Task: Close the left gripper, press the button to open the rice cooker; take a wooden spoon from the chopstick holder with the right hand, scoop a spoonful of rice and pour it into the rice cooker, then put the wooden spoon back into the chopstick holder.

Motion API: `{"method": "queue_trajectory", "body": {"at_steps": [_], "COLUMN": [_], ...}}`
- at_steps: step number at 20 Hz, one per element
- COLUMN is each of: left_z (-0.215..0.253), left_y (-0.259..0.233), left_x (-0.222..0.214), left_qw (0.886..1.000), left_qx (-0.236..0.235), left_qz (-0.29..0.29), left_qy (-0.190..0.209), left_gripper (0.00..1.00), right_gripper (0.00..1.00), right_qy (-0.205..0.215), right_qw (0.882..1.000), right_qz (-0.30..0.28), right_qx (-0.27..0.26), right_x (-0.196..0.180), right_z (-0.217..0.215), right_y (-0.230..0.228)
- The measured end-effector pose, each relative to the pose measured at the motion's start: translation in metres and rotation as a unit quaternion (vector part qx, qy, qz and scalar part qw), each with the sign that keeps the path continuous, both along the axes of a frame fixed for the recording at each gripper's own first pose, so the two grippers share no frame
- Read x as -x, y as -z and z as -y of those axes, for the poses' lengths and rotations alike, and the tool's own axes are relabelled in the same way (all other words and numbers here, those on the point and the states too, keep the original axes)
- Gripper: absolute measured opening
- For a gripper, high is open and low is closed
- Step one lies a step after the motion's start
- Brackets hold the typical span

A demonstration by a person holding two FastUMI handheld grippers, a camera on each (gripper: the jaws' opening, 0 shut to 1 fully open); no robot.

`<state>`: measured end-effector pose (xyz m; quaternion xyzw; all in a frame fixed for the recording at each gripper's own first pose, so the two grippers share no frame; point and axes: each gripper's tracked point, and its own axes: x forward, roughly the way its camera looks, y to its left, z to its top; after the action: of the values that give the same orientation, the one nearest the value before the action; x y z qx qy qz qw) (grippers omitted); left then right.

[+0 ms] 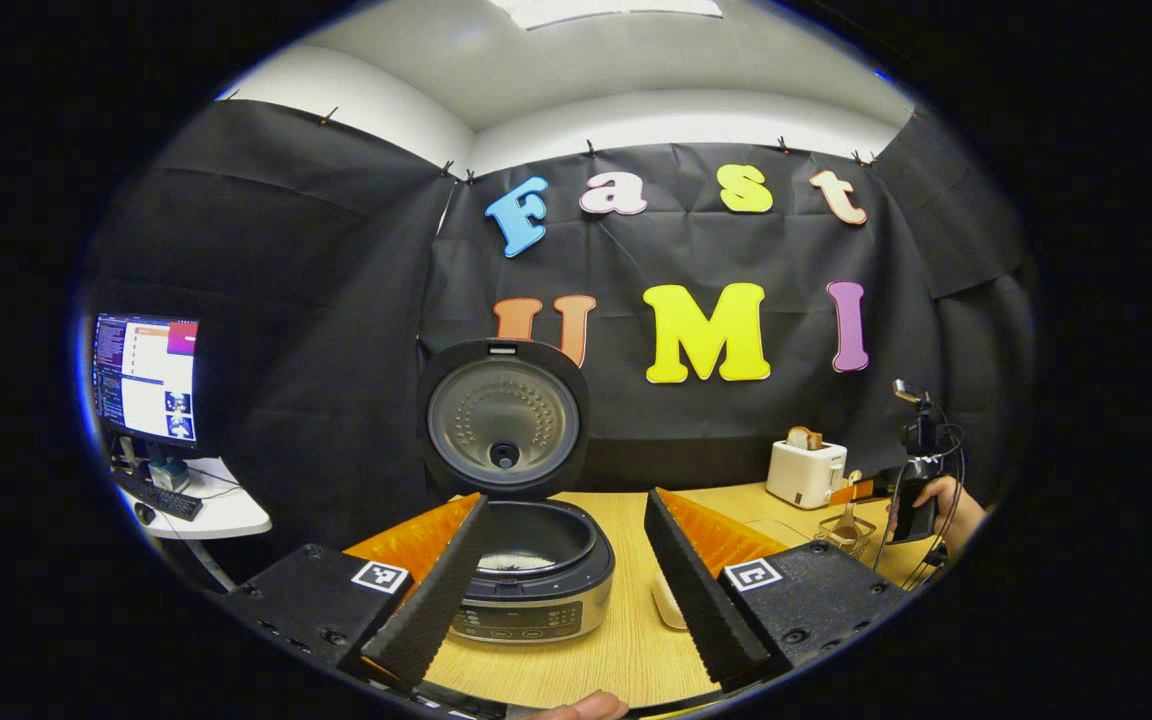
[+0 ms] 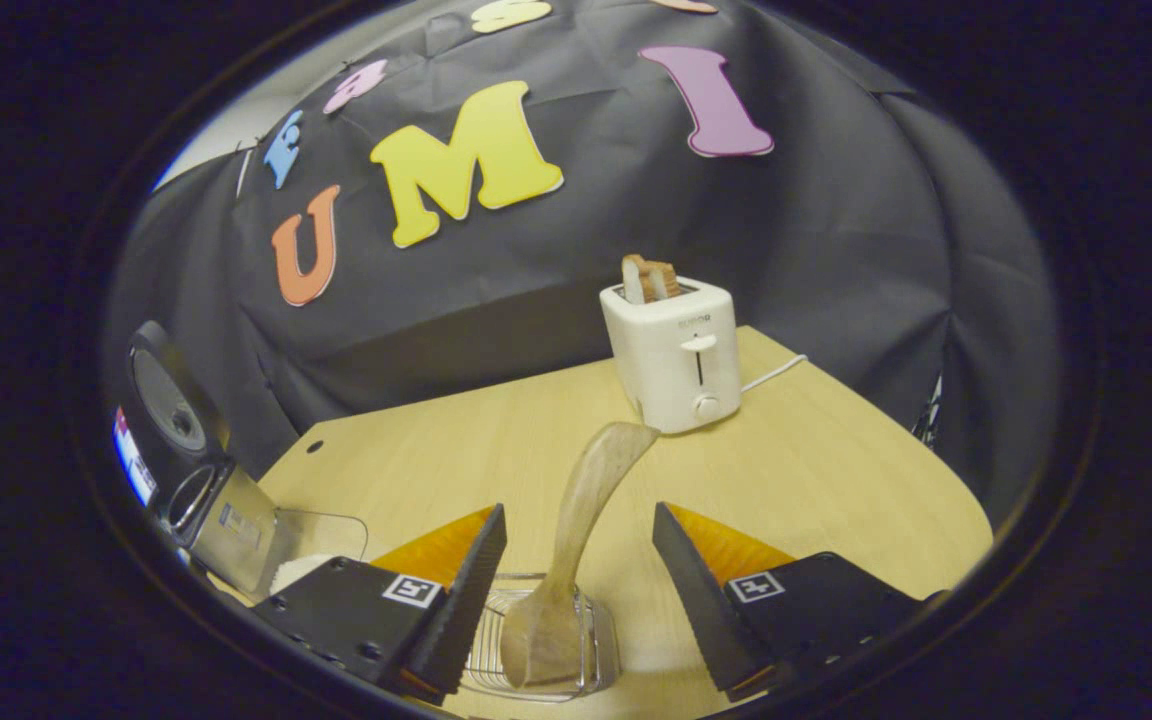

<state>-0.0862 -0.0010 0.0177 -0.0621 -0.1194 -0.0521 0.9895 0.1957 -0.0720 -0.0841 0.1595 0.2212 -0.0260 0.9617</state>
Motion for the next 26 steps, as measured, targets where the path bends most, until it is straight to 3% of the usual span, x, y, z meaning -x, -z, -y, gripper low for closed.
{"method": "queue_trajectory", "body": {"at_steps": [2, 6, 8, 9, 11, 14, 15, 18, 19, 26], "left_z": [-0.006, -0.018, -0.025, -0.028, -0.032, -0.04, -0.043, -0.05, -0.05, -0.054], "left_y": [0.003, 0.005, 0.005, 0.004, 0.004, 0.004, 0.004, 0.004, 0.004, 0.007], "left_x": [-0.001, -0.003, -0.003, -0.002, -0.002, -0.001, -0.001, 0.0, 0.001, 0.0], "left_qw": [1.0, 1.0, 1.0, 1.0, 1.0, 0.999, 0.999, 0.999, 0.999, 0.999], "left_qx": [0.003, 0.01, 0.015, 0.018, 0.024, 0.033, 0.035, 0.041, 0.042, 0.043], "left_qz": [-0.004, -0.011, -0.01, -0.01, -0.008, -0.008, -0.009, -0.01, -0.01, -0.014], "left_qy": [-0.003, -0.011, -0.015, -0.016, -0.016, -0.015, -0.017, -0.02, -0.018, -0.012], "left_gripper": [0.98, 0.98, 0.98, 0.99, 0.99, 0.98, 0.98, 0.98, 0.98, 0.98], "right_gripper": [0.87, 0.63, 0.45, 0.42, 0.13, 0.17, 0.05, 0.05, 0.01, 0.01], "right_qy": [-0.011, -0.021, -0.022, -0.013, -0.001, -0.004, -0.005, -0.013, -0.007, -0.011], "right_qw": [1.0, 0.998, 0.998, 0.998, 0.999, 0.999, 1.0, 0.998, 0.998, 0.99], "right_qz": [-0.012, -0.049, -0.053, -0.053, -0.046, -0.029, -0.019, -0.009, -0.005, 0.05], "right_qx": [-0.012, -0.023, -0.025, -0.02, -0.021, 0.011, 0.017, 0.059, 0.07, 0.134], "right_x": [-0.007, -0.015, -0.014, -0.014, -0.01, 0.005, 0.003, 0.013, 0.015, 0.04], "right_z": [-0.007, -0.018, -0.02, -0.016, -0.014, -0.014, -0.016, -0.024, -0.026, -0.052], "right_y": [0.006, 0.019, 0.02, 0.022, 0.016, -0.001, -0.006, -0.011, -0.014, -0.076]}}
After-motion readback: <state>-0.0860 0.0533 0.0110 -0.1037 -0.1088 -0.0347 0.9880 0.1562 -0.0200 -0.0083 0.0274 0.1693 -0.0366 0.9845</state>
